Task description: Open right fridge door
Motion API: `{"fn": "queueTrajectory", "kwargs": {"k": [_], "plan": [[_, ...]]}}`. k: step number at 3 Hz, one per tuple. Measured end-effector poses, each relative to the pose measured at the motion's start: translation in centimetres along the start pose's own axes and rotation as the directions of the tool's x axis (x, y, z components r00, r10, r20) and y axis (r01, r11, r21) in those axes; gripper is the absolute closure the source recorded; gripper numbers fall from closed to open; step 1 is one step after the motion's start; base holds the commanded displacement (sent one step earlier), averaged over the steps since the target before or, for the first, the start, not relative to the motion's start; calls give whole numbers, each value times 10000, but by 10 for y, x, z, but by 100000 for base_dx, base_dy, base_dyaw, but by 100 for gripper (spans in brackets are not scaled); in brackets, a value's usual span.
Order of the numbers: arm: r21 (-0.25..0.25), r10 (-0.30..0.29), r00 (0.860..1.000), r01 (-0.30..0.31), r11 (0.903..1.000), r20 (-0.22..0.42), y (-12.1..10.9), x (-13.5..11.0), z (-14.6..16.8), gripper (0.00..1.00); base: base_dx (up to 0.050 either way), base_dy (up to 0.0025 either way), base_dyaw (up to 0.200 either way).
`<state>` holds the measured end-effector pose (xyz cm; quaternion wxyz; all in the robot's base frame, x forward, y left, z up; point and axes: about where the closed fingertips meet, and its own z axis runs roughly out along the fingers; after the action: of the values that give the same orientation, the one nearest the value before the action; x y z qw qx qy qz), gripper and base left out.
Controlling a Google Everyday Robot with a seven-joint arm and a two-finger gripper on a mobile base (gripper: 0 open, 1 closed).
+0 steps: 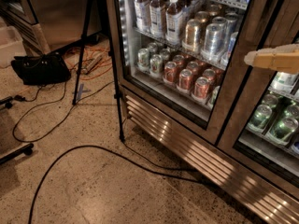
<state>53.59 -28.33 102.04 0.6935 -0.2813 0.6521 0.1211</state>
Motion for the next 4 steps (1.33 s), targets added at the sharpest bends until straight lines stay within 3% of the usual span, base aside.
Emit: {"fn": "queueTrajectory", "kwargs": {"k": [2,4], "plan": [[27,-212,9997,212,9998,139,14,-37,-41,0,0,0,0],[-288,-23,9999,27,9996,117,16,-35,-47,0,0,0,0]]}}
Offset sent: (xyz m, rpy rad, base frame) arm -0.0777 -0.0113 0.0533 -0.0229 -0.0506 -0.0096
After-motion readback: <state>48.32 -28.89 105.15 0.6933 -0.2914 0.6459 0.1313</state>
